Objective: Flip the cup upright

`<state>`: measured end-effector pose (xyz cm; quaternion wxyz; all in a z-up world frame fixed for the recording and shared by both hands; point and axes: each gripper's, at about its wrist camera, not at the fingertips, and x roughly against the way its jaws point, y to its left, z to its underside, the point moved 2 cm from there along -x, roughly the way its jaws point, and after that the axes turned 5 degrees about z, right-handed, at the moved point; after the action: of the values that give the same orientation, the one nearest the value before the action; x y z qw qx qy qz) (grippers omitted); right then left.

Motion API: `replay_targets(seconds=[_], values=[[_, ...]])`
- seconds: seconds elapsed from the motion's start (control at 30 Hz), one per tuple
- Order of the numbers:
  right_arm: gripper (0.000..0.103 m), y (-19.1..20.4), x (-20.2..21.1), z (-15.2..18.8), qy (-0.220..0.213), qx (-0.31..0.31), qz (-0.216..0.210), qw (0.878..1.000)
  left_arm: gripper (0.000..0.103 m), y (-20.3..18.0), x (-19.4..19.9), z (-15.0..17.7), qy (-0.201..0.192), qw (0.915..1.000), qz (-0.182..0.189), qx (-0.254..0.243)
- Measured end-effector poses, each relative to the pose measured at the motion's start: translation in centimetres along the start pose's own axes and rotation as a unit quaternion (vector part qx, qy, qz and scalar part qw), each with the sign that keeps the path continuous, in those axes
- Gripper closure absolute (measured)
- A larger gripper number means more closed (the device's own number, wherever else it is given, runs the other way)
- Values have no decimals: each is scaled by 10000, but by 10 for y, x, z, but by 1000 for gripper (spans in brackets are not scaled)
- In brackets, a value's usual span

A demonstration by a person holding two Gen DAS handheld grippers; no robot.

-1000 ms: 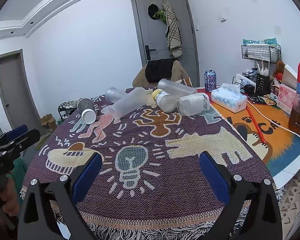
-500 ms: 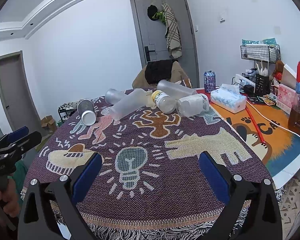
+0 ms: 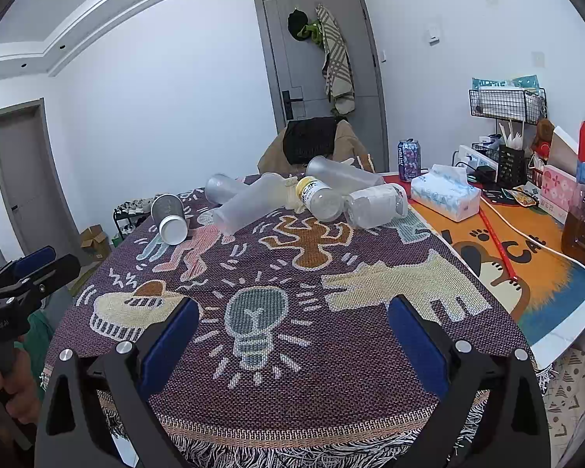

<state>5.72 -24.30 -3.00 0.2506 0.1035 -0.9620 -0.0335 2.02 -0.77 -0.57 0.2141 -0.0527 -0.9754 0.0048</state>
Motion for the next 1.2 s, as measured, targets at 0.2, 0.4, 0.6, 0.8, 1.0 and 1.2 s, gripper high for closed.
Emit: replay_targets(seconds=[0.2,0.4,0.6,0.8,1.0,1.2], values=[[8,-1,-1,-1,4,-9,3,10000,6,0,0,0,11,10000,4,3],[8,0,-1,0,3,-12,4,10000,6,1,0,1,1,10000,4,8],[8,0,-1,0,-1,-9,2,10000,6,1,0,1,2,10000,5,10],[8,-1,0,-2,-11,-22,1,10000,6,1,0,1,-2,10000,5,9],[8,-4,0,-3,-14,-34,11,10000,6,0,1,1,-21,10000,17,5],[8,-3,-7,-1,81,-30,20,10000,6,1,-4,-1,39,10000,41,15]])
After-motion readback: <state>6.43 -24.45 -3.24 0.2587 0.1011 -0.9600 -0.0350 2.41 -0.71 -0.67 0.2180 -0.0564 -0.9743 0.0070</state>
